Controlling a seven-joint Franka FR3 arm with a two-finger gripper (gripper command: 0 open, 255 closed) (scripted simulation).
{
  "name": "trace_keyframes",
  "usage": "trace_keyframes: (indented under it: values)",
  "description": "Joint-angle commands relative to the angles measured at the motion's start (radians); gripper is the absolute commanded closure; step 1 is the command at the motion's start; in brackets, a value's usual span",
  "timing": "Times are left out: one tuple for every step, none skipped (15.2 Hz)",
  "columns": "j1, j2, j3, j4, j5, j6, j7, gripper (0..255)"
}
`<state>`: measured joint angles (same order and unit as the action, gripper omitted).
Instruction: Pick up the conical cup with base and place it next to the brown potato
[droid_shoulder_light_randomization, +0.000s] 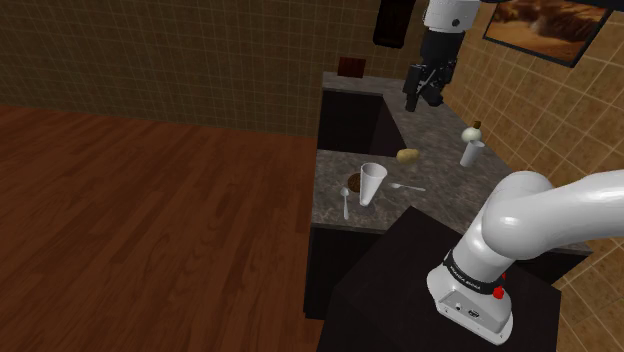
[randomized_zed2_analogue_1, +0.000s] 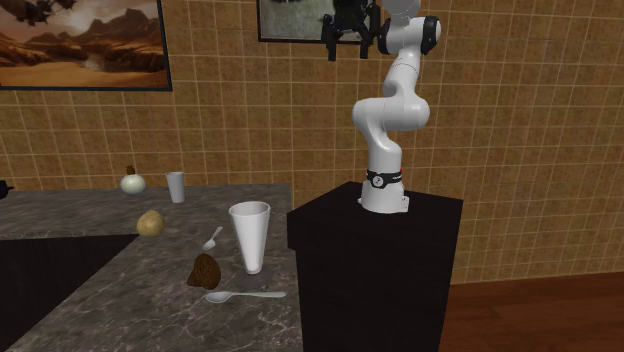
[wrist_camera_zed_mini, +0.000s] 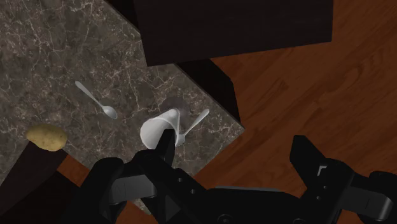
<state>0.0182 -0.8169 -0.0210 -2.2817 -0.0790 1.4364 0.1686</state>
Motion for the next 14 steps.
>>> trace_keyframes:
  values:
    - [0.000, 0.000, 0.000, 0.000, 0.000, 0.000, 0.000, 0]
    - [-0.002, 0.007, -0.007, -0.026, -0.007, 0.032, -0.005, 0]
    - [-0.005, 0.016, -0.013, -0.051, -0.015, 0.065, -0.009, 0]
    - [-0.007, 0.026, -0.020, -0.074, -0.023, 0.097, -0.013, 0]
    - [-0.010, 0.038, -0.027, -0.097, -0.030, 0.131, -0.017, 0]
    - [-0.013, 0.051, -0.034, -0.118, -0.038, 0.164, -0.021, 0]
    - [-0.016, 0.065, -0.041, -0.138, -0.045, 0.198, -0.025, 0]
    - [-0.019, 0.081, -0.048, -0.156, -0.053, 0.232, -0.029, 0]
    - [-0.022, 0.099, -0.056, -0.174, -0.061, 0.266, -0.032, 0]
    - [-0.025, 0.118, -0.063, -0.190, -0.069, 0.301, -0.035, 0]
    - [-0.028, 0.139, -0.070, -0.204, -0.077, 0.336, -0.038, 0]
    - [-0.032, 0.161, -0.078, -0.218, -0.084, 0.371, -0.041, 0]
    - [-0.036, 0.185, -0.085, -0.230, -0.092, 0.406, -0.044, 0]
    - [-0.039, 0.211, -0.093, -0.240, -0.099, 0.442, -0.047, 0]
